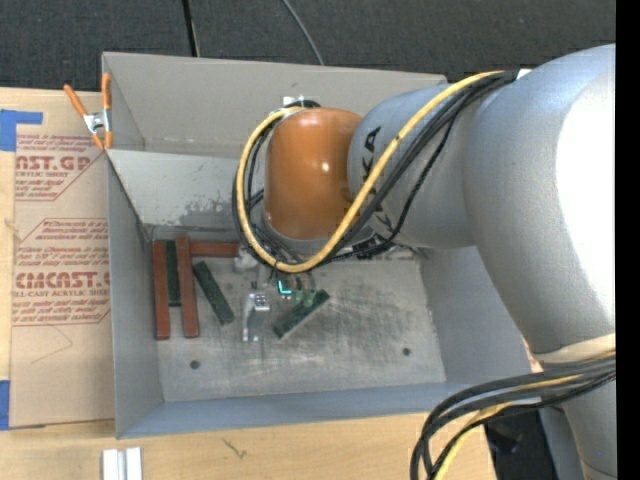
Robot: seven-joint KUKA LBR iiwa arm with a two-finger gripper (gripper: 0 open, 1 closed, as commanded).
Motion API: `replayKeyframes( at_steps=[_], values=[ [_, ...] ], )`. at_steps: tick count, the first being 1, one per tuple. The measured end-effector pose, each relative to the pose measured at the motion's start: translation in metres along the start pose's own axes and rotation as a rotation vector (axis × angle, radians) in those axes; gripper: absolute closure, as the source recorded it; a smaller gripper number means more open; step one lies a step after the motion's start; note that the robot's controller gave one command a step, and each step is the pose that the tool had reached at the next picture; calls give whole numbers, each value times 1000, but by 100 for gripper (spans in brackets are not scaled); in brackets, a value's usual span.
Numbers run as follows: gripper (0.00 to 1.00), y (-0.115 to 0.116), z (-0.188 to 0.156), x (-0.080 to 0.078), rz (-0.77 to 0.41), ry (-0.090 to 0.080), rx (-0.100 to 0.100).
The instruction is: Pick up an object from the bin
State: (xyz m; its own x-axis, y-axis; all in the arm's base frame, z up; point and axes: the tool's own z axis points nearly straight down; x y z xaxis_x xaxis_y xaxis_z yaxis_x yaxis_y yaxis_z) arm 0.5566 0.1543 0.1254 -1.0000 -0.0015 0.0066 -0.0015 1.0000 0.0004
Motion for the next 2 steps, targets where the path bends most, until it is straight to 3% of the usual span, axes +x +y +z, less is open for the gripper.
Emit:
replayKeyframes(
  at_steps=[1,2],
  values=[
    [0,-1,-4,-2,1,-7,-1],
    [0,-19,15,2,-91,-15,-3]
  ],
)
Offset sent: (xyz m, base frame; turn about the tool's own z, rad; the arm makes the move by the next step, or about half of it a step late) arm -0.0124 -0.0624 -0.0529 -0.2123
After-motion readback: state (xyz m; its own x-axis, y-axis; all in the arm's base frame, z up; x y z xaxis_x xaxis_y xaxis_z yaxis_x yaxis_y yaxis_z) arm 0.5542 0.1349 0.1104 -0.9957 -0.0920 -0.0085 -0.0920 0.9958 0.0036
